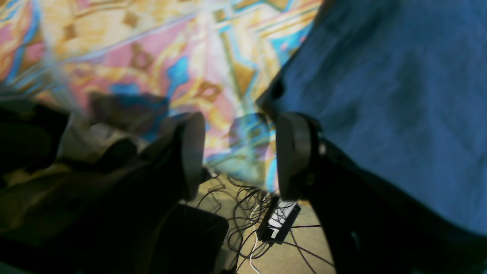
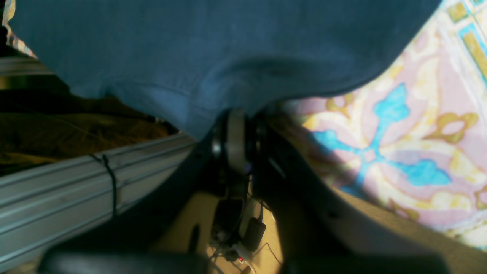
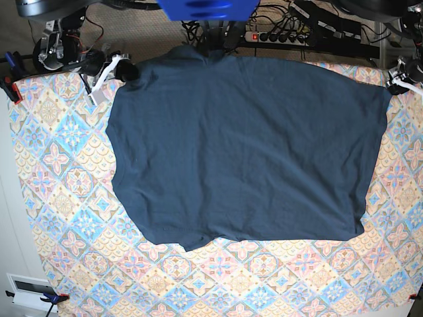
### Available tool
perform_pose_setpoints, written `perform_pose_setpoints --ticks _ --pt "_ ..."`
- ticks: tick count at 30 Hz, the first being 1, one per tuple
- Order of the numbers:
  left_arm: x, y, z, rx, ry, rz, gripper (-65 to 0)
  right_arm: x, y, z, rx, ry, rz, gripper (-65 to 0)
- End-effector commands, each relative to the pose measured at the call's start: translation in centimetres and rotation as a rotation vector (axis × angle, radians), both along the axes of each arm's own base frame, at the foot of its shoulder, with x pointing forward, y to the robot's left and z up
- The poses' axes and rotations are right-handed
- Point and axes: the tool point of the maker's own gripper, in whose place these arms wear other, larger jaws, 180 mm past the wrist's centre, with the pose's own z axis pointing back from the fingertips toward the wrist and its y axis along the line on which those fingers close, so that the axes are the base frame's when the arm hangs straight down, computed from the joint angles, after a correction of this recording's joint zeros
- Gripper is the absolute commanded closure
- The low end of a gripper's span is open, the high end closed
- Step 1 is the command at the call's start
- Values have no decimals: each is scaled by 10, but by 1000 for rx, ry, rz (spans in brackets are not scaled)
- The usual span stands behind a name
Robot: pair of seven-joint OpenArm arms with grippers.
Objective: Layout the t-shirt on the table in an organized manner, then fold the t-shirt properly
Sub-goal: 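Hold the shirt's shoulder corners with both grippers, stretching it taut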
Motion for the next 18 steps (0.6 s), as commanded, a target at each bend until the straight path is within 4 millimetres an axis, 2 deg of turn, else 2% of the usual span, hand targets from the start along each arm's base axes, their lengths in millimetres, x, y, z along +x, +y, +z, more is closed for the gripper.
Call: perform_pose_setpoints --ticks 1,6,10,15,17,18 --pt "11 9 15 31 -38 -9 -302 7 -2 8 1 -37 3 0" --pt "20 -4 7 0 -64 -2 -302 6 -2 8 2 -36 4 0" --pt "31 -36 -12 -45 -28 -91 -301 6 -2 8 3 -36 3 0" --pt "26 -45 -24 -44 -2 -96 -299 7 -3 9 2 -38 -2 0" --pt "28 -46 -25 -30 6 -102 -275 7 -3 9 2 -38 -2 0" --pt "28 -46 -25 -28 6 -105 -232 7 -3 9 2 -38 -2 0"
